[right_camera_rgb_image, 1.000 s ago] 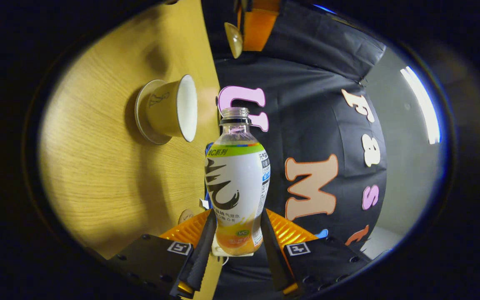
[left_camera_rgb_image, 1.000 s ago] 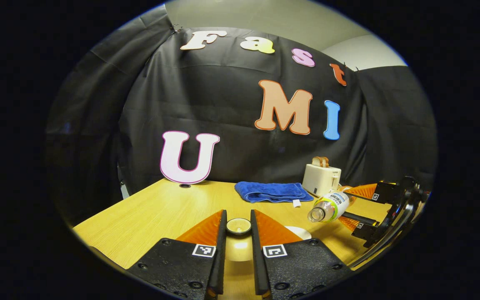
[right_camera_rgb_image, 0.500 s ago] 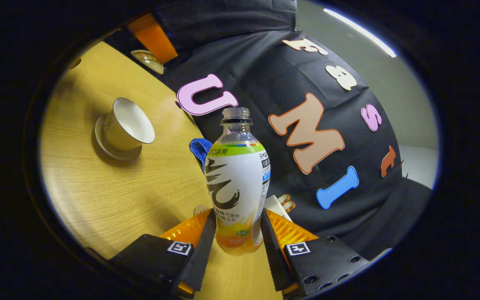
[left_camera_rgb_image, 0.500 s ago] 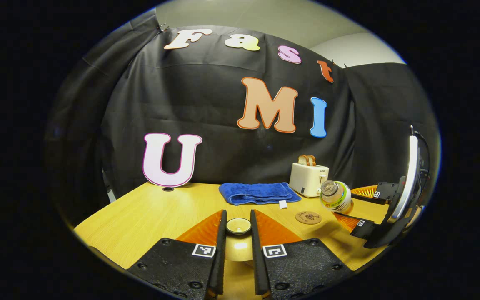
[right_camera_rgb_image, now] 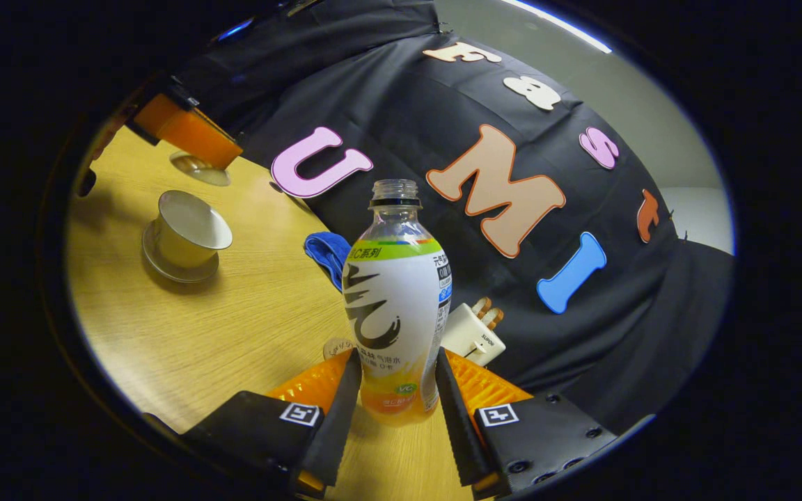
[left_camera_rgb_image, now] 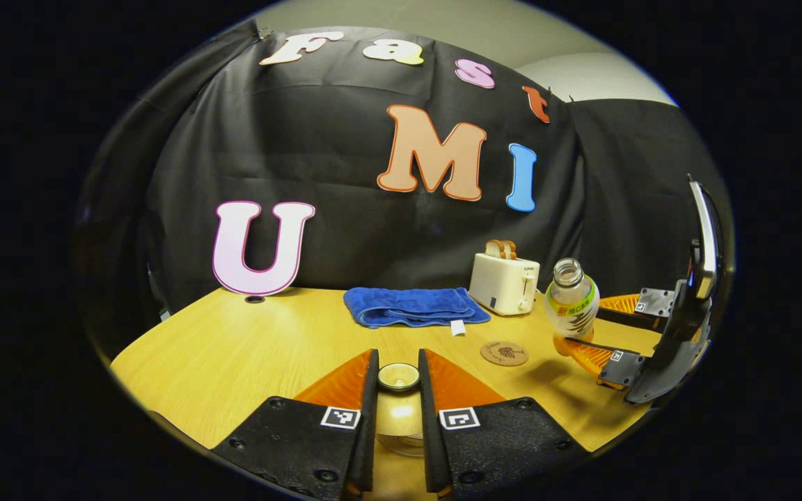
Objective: Open the teacup lid with one hand, grasp the water bottle and pour water into the teacup with the other hand; after pouring, place the water bottle on the coaster and then close the teacup lid.
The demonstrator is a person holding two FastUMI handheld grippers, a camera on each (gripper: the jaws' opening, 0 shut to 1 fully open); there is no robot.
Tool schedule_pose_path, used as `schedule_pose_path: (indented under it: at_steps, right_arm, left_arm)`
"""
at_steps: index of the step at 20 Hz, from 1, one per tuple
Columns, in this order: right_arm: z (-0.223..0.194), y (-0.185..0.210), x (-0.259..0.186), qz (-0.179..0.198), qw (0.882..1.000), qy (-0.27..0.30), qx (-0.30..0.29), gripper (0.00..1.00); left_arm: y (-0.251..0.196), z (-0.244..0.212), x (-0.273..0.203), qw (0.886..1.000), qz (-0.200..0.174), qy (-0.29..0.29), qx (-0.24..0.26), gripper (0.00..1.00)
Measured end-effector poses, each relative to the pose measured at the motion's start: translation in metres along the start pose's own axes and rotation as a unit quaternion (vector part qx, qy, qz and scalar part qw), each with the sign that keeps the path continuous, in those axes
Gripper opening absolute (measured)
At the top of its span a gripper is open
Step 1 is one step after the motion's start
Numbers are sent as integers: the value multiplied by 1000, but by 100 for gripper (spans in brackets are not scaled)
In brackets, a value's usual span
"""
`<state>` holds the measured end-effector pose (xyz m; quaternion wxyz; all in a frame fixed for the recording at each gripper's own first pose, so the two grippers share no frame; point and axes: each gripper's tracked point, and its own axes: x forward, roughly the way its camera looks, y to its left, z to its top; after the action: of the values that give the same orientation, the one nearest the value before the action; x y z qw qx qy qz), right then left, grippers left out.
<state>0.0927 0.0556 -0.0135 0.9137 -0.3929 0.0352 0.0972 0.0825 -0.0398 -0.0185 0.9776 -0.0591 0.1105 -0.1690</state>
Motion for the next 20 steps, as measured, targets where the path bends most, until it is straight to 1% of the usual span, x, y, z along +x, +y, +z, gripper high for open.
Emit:
schedule_pose_path:
  at_steps: [6,7,8,11,15,17,20]
  right_arm:
    - [-9,-1,2,11,999,13,33,66]
    - [-10,-2,2,11,999,13,38,66]
    - [-10,-3,1,13,999,14,41,66]
    - [-11,-6,1,11,999,14,44,66]
    - [-12,-7,1,9,998,17,55,66]
    - [-13,-8,0,8,998,17,57,67]
    - [-11,-8,0,10,998,18,62,66]
  left_arm:
    - [-14,-17,10,1000,-11,22,18,27]
    - [-16,-19,11,999,-13,26,21,25]
    - [-17,-21,12,999,-13,30,23,27]
    - [-18,-25,16,999,-13,37,33,27]
    - [-25,-32,19,998,-20,47,34,27]
    - [-24,-37,19,998,-17,55,40,27]
    - [-22,-37,18,998,-14,52,44,27]
